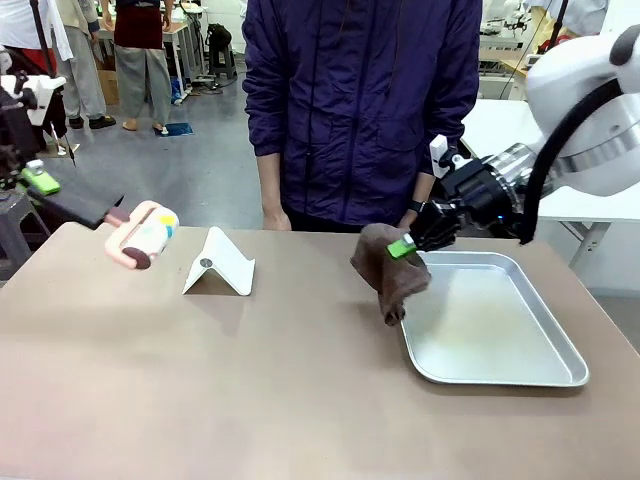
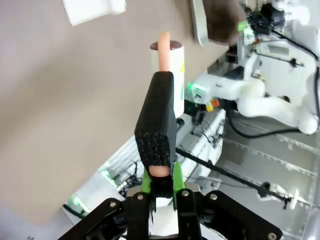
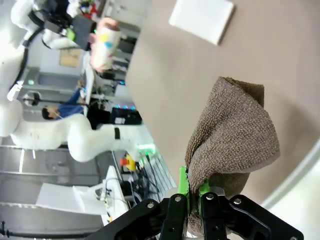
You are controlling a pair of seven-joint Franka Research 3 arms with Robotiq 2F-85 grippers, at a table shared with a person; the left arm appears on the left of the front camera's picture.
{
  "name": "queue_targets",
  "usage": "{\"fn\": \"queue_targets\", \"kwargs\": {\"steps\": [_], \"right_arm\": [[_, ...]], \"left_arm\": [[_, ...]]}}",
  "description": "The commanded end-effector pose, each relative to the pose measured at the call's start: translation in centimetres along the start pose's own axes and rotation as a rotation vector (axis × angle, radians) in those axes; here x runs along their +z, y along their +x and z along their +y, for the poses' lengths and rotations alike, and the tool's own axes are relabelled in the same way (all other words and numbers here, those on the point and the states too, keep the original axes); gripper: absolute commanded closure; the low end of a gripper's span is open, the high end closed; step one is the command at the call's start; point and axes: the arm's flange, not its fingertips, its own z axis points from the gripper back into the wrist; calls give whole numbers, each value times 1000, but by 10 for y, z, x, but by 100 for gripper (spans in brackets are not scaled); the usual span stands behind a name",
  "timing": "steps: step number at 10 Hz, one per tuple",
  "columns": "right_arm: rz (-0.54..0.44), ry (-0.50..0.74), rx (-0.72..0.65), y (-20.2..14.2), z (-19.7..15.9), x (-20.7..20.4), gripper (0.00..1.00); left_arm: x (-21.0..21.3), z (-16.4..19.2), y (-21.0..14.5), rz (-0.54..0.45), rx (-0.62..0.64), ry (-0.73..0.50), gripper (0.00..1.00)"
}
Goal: Clean the surface of the table.
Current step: Return the Lint Roller and towel to their original positions.
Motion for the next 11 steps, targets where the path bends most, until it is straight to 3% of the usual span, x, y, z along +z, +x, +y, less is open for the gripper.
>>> {"fn": "queue_targets", "kwargs": {"steps": [1,2,4,5,6,11], "right_arm": [[-133,1,-27,18,-6,-25,92],[-184,-42,-8,21,-15,-34,92],[-188,5,10,23,-22,-42,92],[-139,-14,-37,18,-15,-28,92],[-139,-14,-37,18,-15,-28,92],[-139,-14,-37,18,-15,-28,92]], "left_arm": [[-5,-1,27,-86,42,84,82],[-17,0,45,-113,64,111,82],[-34,-12,69,-107,58,79,82],[-37,-22,63,-117,-55,4,82],[-27,-1,66,-101,42,108,82],[-27,-1,66,-101,42,108,82]]}}
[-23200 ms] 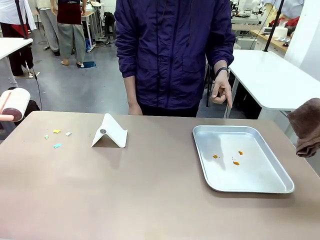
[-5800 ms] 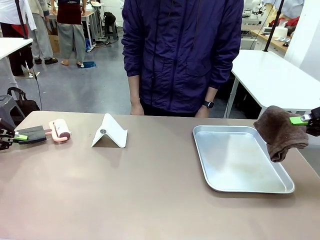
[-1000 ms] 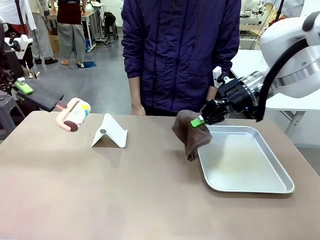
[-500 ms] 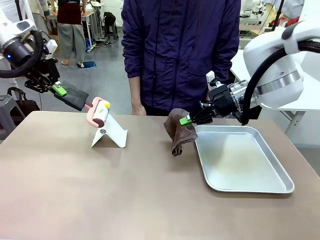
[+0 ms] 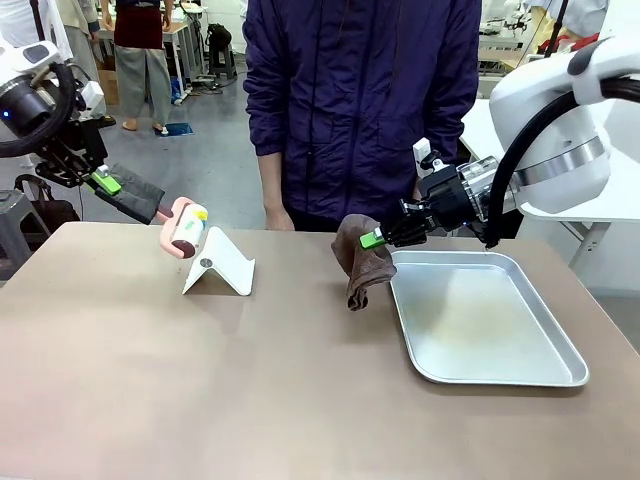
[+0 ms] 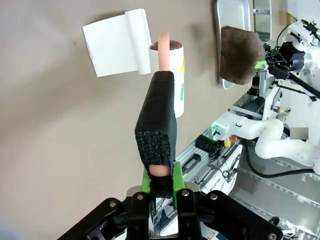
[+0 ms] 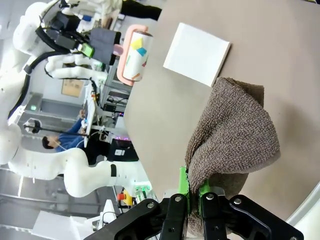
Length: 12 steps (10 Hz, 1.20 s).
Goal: Clean the surface of the table.
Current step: Return the Lint Roller and towel to their original positions.
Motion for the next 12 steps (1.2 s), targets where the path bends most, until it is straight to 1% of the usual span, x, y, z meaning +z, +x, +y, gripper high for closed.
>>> {"fn": "queue_targets", "kwargs": {"steps": [1,2,3,4,5,6,7,9,11,12], "right_arm": [[10,-1,-13,-1,4,4,92],[0,0,0,0,0,0,92],[-28,-61,-7,8,12,-13,92],[-68,-113,-54,8,17,-22,92],[-63,-130,-94,5,20,-28,92],[-66,-144,-134,0,21,-31,92],[-96,-165,-184,-4,17,-31,92],[-128,-171,-220,-9,8,-31,92],[-120,-141,-220,-11,2,-29,92],[-128,-134,-232,-12,-5,-27,92]], "left_arm": [[1,-3,-2,5,-2,8,82],[0,0,0,0,0,0,82],[-1,-30,9,-30,31,68,82],[-8,-59,21,-4,28,122,82],[-17,-83,31,31,2,197,82],[-25,-98,43,36,-9,265,82],[-31,-110,54,27,8,310,82],[-58,-129,71,48,37,367,82],[-81,-136,83,63,59,371,82],[-90,-137,86,55,75,362,82]]}}
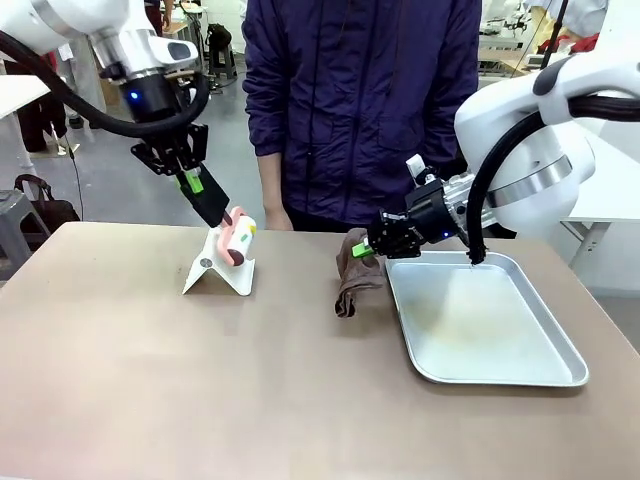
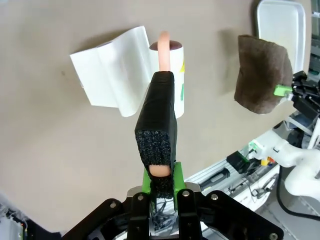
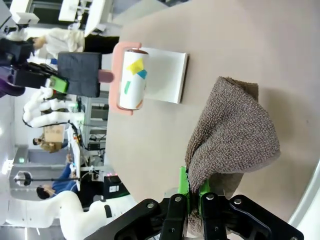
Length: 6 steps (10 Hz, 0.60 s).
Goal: Clean the surface of the table.
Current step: Return the Lint Roller and towel to their original positions.
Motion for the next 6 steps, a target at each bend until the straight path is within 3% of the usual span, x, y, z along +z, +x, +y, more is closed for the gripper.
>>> {"fn": "queue_targets", "kwargs": {"steps": [1,4,6], "right_arm": [[-27,27,-29,-2,-9,0,92],[-43,47,-33,-5,-18,6,92],[-34,47,-47,-4,-21,3,92]], "left_arm": [[0,-6,5,-19,57,-11,82],[-10,4,10,-52,187,-38,82],[-17,7,9,-56,180,-72,82]]}}
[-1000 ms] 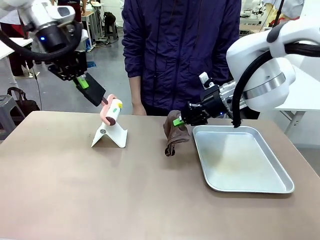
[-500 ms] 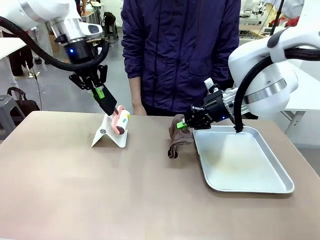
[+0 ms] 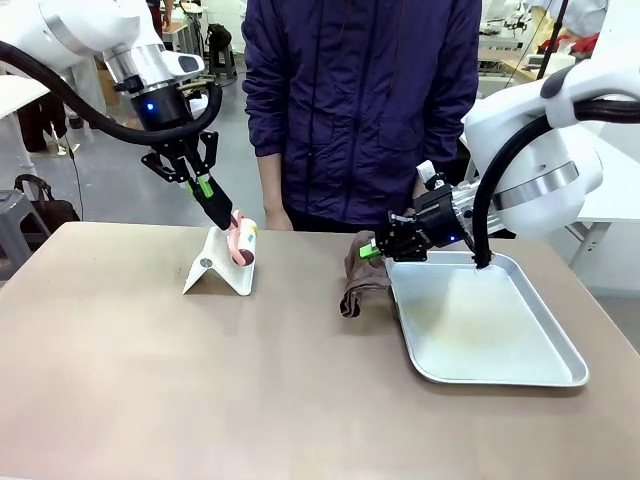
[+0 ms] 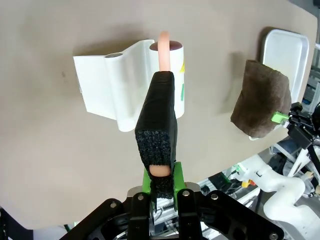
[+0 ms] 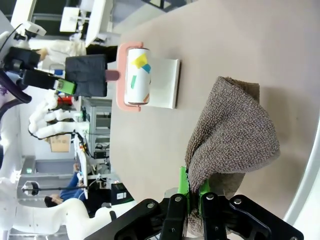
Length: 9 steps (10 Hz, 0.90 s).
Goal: Clean the surface of the table.
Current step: Return the Lint Roller and towel to their original positions.
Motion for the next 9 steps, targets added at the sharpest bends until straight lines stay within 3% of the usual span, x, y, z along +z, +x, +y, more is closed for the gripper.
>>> {"fn": "queue_targets", "kwargs": {"steps": [1,9], "right_arm": [[-10,34,7,-2,-6,-2,92],[18,38,-19,9,-11,-11,92]], "left_arm": [[-7,4,-6,3,12,-54,82],[-22,24,-6,46,18,-66,82]]}}
